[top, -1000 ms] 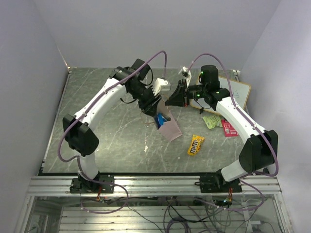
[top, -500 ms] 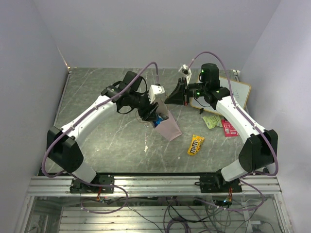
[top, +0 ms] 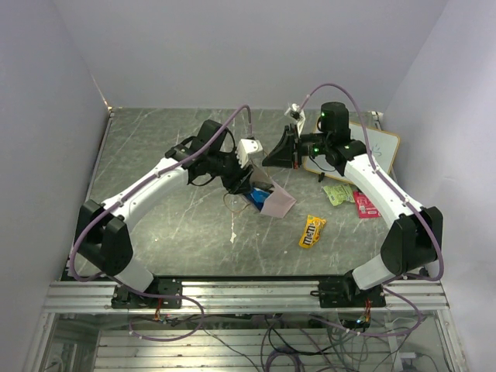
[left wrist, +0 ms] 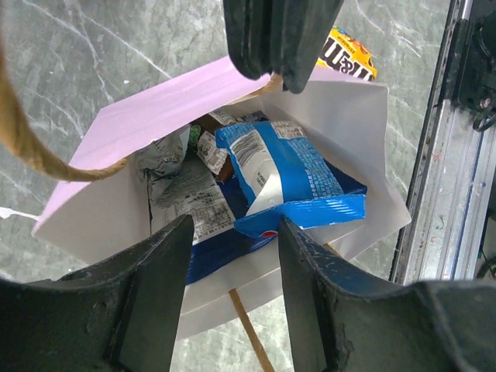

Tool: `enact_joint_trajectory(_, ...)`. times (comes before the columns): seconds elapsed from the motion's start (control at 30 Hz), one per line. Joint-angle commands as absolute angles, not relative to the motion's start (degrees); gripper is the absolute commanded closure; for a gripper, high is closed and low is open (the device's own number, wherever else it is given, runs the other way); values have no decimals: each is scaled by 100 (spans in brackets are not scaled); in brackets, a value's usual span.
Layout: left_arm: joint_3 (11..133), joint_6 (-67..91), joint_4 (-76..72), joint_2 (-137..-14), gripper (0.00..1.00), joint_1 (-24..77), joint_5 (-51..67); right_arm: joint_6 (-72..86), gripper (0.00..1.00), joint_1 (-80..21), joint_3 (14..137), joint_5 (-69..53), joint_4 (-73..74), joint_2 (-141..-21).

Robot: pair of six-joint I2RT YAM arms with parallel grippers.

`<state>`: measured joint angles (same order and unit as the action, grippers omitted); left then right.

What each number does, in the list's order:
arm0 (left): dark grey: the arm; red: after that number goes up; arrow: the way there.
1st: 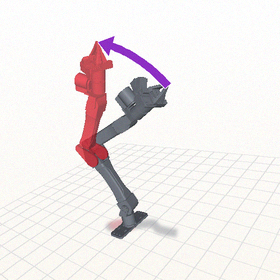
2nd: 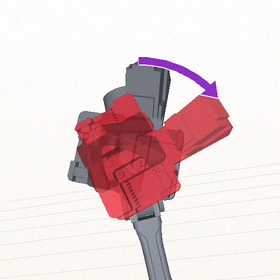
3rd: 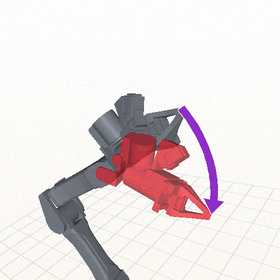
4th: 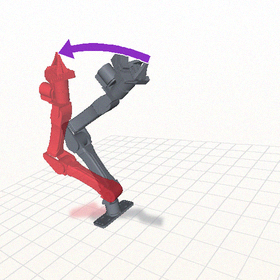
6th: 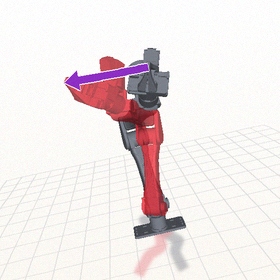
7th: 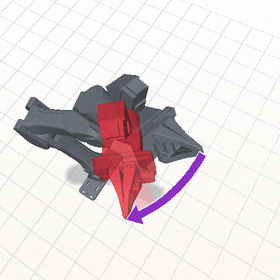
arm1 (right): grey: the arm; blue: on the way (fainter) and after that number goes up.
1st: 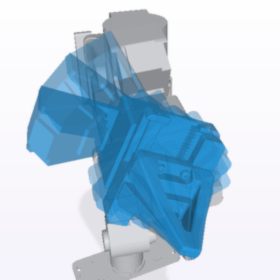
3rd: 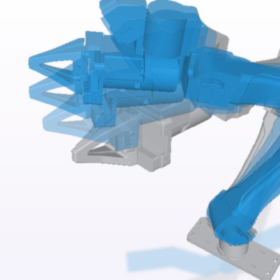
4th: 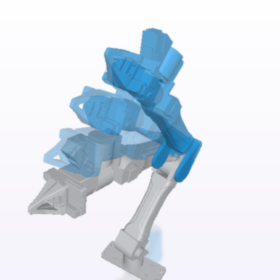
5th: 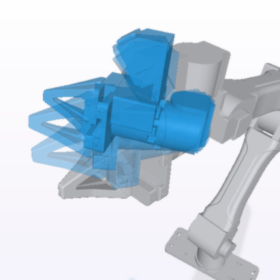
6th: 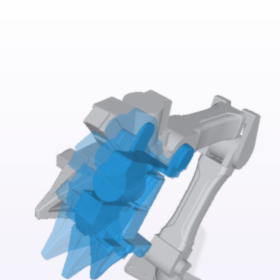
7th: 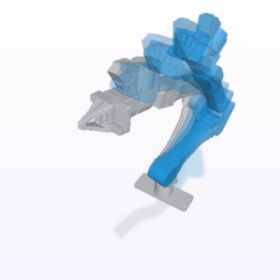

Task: Place the snacks into the paper bag
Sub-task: Place the snack in the paper bag.

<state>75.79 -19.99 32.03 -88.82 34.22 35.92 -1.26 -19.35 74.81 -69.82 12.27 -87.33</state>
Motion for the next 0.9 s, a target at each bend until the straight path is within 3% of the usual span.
enact_joint_trajectory(0.0,7506,-1931,2826,-8623,41,3426,3712,-79,100,-1945,7380,-6957,976,-8596)
enact_joint_trajectory(0.87,6758,-1147,1479,-8567,38,3445,3633,198,100,-1902,7085,-6773,564,-8547)
